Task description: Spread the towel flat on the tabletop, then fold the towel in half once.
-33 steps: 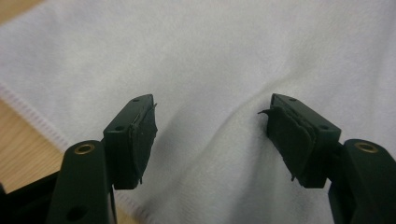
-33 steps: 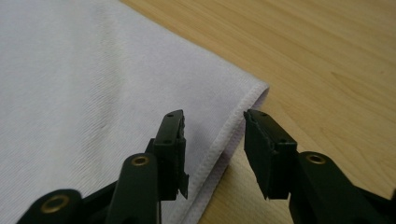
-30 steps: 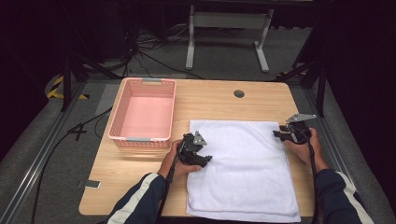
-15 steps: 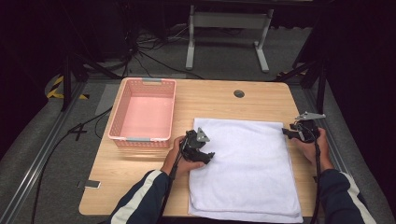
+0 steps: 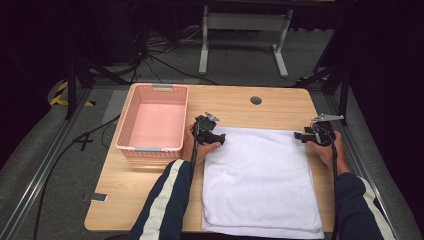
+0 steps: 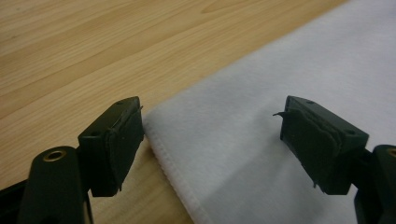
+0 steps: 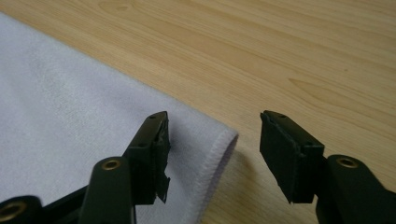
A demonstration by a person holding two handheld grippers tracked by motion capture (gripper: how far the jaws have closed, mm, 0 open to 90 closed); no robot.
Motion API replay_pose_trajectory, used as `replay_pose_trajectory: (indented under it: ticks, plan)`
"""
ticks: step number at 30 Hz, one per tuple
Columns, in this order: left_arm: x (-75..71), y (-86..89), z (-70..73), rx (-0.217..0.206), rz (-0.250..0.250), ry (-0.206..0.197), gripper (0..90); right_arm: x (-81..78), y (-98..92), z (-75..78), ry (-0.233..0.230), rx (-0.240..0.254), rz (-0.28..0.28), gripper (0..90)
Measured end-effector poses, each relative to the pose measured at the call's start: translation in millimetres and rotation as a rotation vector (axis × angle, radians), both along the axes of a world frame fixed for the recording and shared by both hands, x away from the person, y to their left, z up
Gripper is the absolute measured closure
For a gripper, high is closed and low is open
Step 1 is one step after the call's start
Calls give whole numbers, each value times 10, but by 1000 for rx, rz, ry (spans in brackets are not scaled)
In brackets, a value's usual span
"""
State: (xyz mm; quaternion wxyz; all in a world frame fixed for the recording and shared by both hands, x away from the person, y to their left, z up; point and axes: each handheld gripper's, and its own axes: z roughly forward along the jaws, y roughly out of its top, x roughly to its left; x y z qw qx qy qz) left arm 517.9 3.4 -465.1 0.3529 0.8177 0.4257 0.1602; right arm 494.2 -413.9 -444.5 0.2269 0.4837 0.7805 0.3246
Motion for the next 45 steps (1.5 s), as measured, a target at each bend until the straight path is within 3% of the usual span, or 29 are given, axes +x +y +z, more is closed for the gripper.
replay_pose_trajectory:
  ticks: [4,8,11,12,13,14,18,23,32,35,42,45]
  plan:
    - [67,-5,-39,-21,19,17,197,52,32,-40,19,-26,-15,406]
    - [63,9,-40,-28,-13,7,227,74,18,-81,35,6,-14,424]
    - [46,13,-29,-56,-49,8,491,71,-1,-87,42,34,8,483]
    - [41,22,-27,-67,-59,14,567,60,7,-74,57,47,34,627]
    - [42,30,-25,-76,-67,19,641,60,7,-74,57,47,34,627]
    - [49,45,-34,-104,-87,29,695,58,27,-69,68,49,62,720]
    - [43,32,-31,-109,-96,35,768,65,30,-61,87,67,73,796]
    - [-8,-24,17,-63,-102,5,787,36,29,-44,68,49,89,834]
    - [-40,-93,109,-7,-115,-15,791,-31,26,27,25,71,119,837]
    - [-59,-97,120,-17,-119,-27,791,-51,47,48,18,68,131,836]
    - [-241,-179,272,5,-146,-90,791,-186,143,213,-22,78,205,837]
    - [-431,-246,394,0,-192,-127,790,-290,183,288,-45,80,253,837]
